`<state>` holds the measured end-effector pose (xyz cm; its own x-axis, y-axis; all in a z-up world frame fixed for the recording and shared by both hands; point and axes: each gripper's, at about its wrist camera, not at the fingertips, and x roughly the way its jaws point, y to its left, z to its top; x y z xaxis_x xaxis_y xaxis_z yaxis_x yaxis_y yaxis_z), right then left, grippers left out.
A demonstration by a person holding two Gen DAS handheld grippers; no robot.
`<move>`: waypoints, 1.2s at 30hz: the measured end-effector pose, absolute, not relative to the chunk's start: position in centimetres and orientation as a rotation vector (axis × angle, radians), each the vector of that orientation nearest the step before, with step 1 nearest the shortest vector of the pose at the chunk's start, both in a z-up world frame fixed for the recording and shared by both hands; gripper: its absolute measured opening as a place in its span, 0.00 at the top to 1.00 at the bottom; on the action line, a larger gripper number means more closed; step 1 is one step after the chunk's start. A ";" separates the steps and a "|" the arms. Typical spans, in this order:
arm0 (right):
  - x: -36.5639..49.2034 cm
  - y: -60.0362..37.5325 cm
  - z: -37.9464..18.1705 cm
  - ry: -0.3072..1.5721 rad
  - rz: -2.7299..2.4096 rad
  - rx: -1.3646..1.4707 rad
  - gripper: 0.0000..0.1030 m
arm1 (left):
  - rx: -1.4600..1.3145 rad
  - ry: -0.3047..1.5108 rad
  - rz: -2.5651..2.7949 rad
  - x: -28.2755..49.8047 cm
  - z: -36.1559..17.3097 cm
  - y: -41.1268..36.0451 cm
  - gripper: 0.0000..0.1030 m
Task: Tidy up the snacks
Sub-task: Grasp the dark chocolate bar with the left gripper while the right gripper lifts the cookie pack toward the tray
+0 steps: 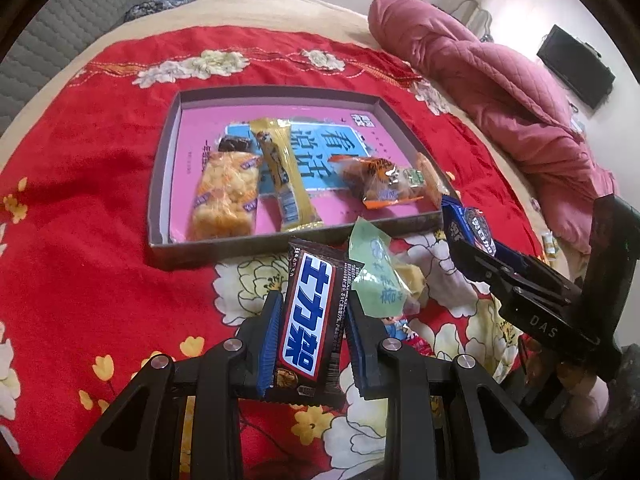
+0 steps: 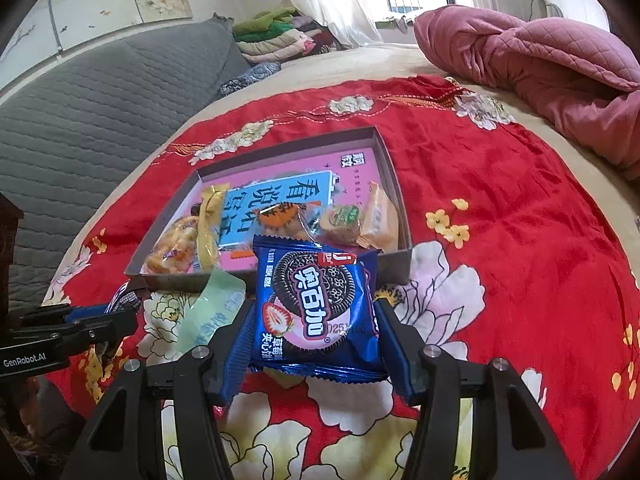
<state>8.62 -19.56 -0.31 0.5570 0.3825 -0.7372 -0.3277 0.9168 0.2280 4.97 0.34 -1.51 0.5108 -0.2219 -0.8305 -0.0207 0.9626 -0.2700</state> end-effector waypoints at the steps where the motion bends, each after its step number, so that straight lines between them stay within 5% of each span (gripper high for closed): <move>1: 8.6 -19.5 -0.3 0.883 0.422 0.069 0.44 | -0.256 1.028 -0.120 5.0 -1.4 0.3 0.70; 36: 9.1 -18.4 1.6 0.758 0.434 0.041 0.44 | -0.269 0.939 -0.068 8.1 0.6 0.1 0.70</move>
<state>9.08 -18.37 1.56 0.6423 0.3955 -0.6565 -0.3663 0.9108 0.1904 8.14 0.08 0.59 0.5908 -0.1742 -0.7878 -0.0586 0.9646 -0.2572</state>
